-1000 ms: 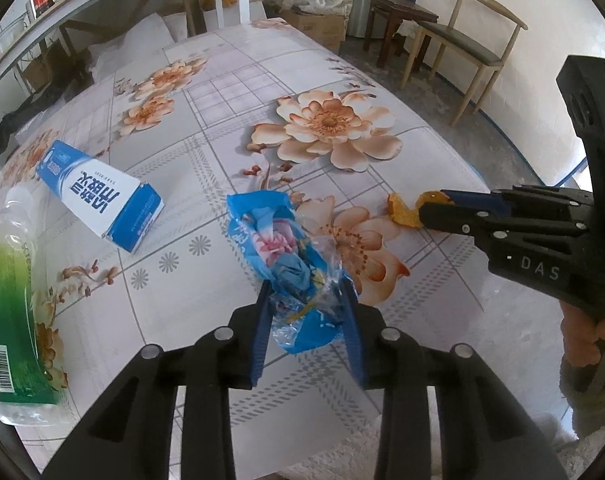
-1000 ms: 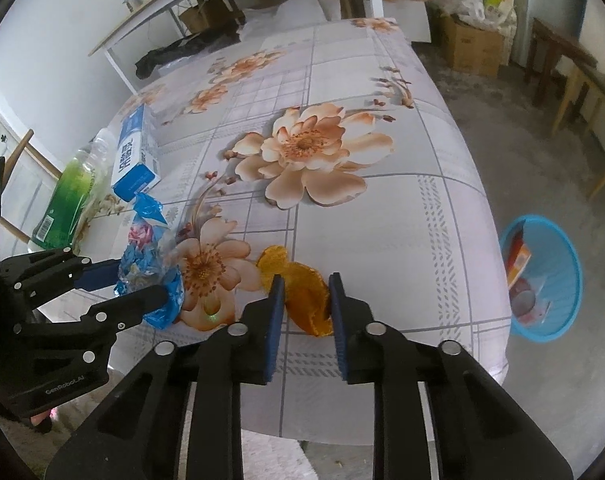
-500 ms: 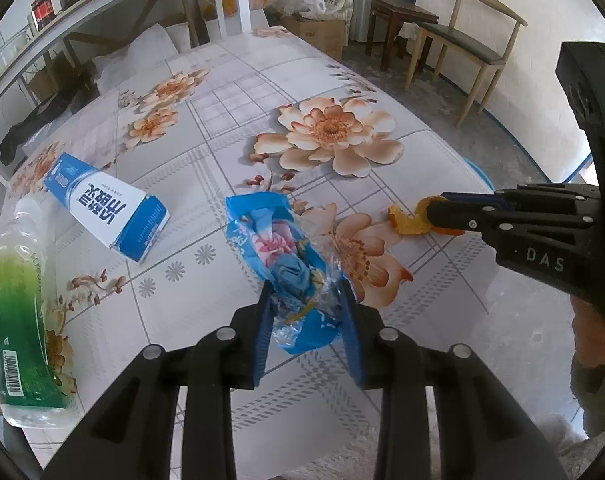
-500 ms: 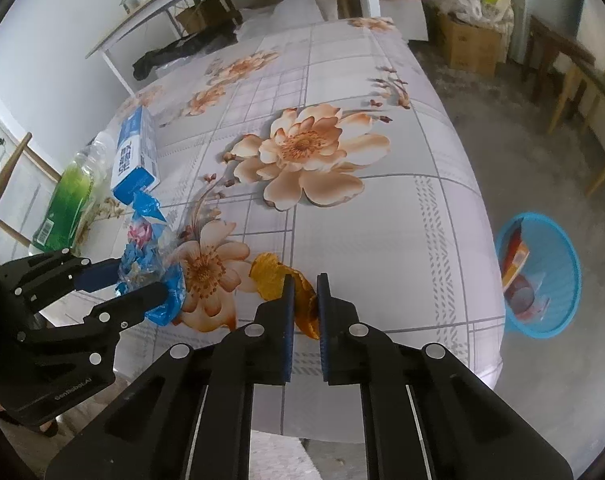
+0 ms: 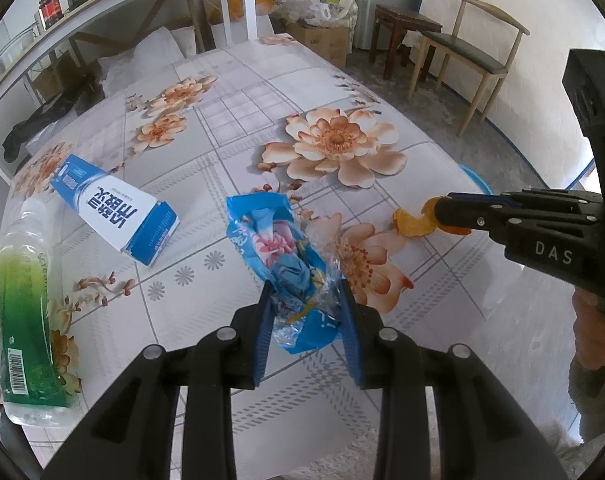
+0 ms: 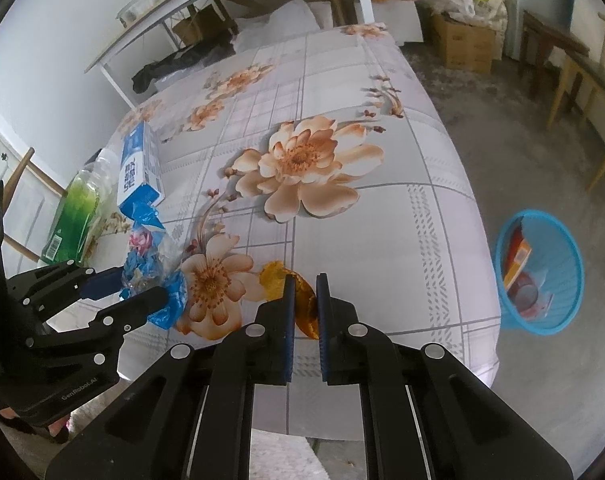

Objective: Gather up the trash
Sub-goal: 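Lift the wrapper with the left gripper while the right gripper lifts the orange peel, then open both grippers over the blue wastebasket, then move both tools back over the table, then grasp the green plastic bottle with the right gripper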

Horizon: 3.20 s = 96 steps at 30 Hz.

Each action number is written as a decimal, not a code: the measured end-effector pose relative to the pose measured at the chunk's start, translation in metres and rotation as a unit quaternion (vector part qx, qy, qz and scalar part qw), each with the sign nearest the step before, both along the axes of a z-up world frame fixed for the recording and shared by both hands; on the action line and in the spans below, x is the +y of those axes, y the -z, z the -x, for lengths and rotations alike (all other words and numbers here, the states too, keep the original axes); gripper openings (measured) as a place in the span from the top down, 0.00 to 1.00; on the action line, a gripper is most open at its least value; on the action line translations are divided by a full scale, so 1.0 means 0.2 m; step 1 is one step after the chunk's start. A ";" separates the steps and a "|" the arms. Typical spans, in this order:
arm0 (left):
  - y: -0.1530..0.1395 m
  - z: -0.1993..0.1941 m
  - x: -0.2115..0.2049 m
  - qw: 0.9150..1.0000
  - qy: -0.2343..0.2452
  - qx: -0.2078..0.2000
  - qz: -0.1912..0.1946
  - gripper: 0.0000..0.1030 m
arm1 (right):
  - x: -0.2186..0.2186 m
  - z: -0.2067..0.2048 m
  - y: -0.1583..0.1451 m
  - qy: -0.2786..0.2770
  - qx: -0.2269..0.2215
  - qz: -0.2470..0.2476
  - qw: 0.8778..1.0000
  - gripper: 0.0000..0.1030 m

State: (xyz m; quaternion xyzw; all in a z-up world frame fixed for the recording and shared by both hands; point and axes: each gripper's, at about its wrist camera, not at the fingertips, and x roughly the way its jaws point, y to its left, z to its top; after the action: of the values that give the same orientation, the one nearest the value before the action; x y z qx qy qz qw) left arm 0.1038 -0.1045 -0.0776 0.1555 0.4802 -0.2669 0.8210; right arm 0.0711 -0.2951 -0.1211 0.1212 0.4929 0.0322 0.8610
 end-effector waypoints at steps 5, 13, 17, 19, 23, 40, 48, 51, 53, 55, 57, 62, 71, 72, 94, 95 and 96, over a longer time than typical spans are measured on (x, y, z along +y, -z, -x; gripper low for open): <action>-0.04 -0.01 0.00 1.000 -0.004 -0.003 0.007 0.71 | -0.03 0.02 -0.04 0.007 -0.015 -0.009 1.000 0.92; -0.14 -0.02 -0.09 0.999 0.005 -0.022 0.023 0.71 | -0.15 0.05 -0.10 0.032 -0.037 -0.029 0.998 0.92; -0.19 -0.02 -0.20 0.999 0.025 -0.033 0.036 0.71 | -0.25 0.09 -0.14 0.059 -0.051 -0.029 0.997 0.92; -0.22 -0.02 -0.27 0.998 0.040 -0.033 0.048 0.71 | -0.32 0.12 -0.17 0.078 -0.059 -0.025 0.995 0.92; -0.27 -0.06 -0.43 0.994 0.072 -0.016 0.083 0.71 | -0.48 0.21 -0.21 0.135 -0.072 -0.011 0.988 0.92; -0.11 -0.16 -1.54 0.955 0.231 0.148 0.113 0.70 | -1.39 0.48 0.07 0.389 -0.036 -0.091 0.916 0.87; 0.03 -0.21 -1.81 0.959 0.211 0.157 0.109 0.31 | -1.57 0.39 0.26 0.417 -0.016 -0.087 0.905 0.58; 0.00 -0.20 -1.74 0.957 0.216 0.147 0.124 0.30 | -1.54 0.44 0.25 0.417 -0.024 -0.092 0.904 0.58; -0.04 -0.20 -1.70 0.958 0.216 0.137 0.130 0.29 | -1.51 0.47 0.23 0.412 -0.030 -0.087 0.907 0.57; -0.07 -0.20 -1.64 0.958 0.212 0.134 0.138 0.29 | -1.47 0.50 0.19 0.404 -0.039 -0.087 0.910 0.55; -0.13 -0.19 -1.56 0.958 0.207 0.129 0.151 0.29 | -1.44 0.52 0.14 0.396 -0.049 -0.088 0.913 0.52; -0.28 -0.13 -1.24 0.962 0.192 0.096 0.171 0.26 | -1.26 0.52 -0.01 0.351 -0.078 -0.086 0.929 0.42; -0.45 -0.12 -0.34 0.983 0.068 0.011 0.168 0.19 | -0.77 0.20 -0.22 0.186 -0.085 -0.097 0.974 0.27; -0.46 -0.13 -0.20 0.986 0.042 -0.002 0.163 0.19 | -0.70 0.15 -0.24 0.163 -0.084 -0.097 0.978 0.27; -0.26 -0.10 1.50 0.927 -0.335 -0.050 0.163 0.18 | 1.33 -0.85 -0.04 -0.150 0.098 -0.191 0.965 0.23; -0.25 -0.10 1.51 0.927 -0.335 -0.050 0.163 0.18 | 1.38 -0.88 0.00 -0.143 0.107 -0.188 0.966 0.23; -0.25 -0.09 1.52 0.927 -0.334 -0.050 0.164 0.18 | 1.40 -0.91 0.02 -0.140 0.112 -0.182 0.967 0.23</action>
State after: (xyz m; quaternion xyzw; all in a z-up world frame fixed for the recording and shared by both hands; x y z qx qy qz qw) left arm 0.1220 0.1999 -0.0274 -0.1379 0.4123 -0.0438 0.8995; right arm 0.2531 -0.0144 -0.1248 0.2087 0.5843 0.2277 0.7504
